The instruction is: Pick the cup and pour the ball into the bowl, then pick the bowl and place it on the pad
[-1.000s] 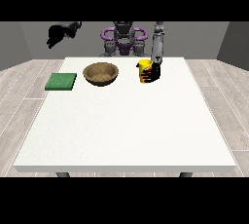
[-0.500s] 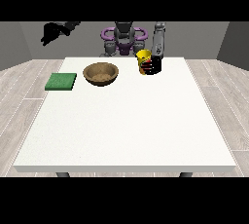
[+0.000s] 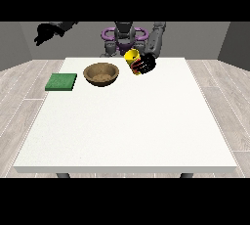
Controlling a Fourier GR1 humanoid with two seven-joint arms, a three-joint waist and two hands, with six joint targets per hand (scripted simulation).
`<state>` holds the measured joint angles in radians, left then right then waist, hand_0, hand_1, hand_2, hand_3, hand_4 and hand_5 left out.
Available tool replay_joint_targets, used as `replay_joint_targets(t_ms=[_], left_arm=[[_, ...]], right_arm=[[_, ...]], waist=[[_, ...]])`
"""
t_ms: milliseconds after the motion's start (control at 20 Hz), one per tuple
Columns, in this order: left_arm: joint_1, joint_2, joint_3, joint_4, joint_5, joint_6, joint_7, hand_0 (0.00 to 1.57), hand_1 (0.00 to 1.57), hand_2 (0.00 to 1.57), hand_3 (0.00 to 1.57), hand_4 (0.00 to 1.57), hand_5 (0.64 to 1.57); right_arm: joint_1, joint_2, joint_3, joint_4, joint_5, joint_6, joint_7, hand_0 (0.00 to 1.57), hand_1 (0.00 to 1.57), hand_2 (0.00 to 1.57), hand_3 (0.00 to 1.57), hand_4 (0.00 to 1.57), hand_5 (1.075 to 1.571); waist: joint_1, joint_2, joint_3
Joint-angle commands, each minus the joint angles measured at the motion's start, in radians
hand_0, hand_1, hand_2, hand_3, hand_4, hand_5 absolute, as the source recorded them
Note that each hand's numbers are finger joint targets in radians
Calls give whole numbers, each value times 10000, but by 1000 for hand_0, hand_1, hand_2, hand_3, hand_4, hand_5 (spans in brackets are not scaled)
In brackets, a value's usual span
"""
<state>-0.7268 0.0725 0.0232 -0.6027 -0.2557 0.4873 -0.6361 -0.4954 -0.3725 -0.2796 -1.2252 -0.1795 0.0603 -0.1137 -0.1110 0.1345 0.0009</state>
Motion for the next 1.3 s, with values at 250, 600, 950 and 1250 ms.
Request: replay_joint_targets(t_ms=[250, 600, 950, 1250], left_arm=[[-1309, 19, -974, 652, -1919, 1663, 1887, 1399, 1399, 1571, 1571, 1489, 1267], [-2350, 6, -2557, 1913, -4637, 3223, 4182, 1501, 1501, 1571, 1571, 1499, 1302], [-3509, 415, -4167, 3559, -7491, 4046, 6860, 1571, 1571, 1571, 1571, 1246, 1472], [-3503, -694, -5849, 4141, -9445, 3598, 8776, 1557, 1557, 1571, 1571, 1167, 1497]], right_arm=[[-520, -471, -318, 613, -288, 549, -394, 0, 0, 353, 694, 538, 1568], [-863, -35, 67, 1030, 77, 92, -227, 0, 0, 353, 672, 534, 1567], [-739, -309, 128, 1609, 185, 548, -425, 0, 0, 382, 662, 564, 1566], [-1002, 515, 410, 1897, 442, -166, -608, 0, 0, 325, 624, 570, 1566]], waist=[[-340, 573, 0], [-260, 24, 6], [-497, -434, 20], [-393, -616, 4]])
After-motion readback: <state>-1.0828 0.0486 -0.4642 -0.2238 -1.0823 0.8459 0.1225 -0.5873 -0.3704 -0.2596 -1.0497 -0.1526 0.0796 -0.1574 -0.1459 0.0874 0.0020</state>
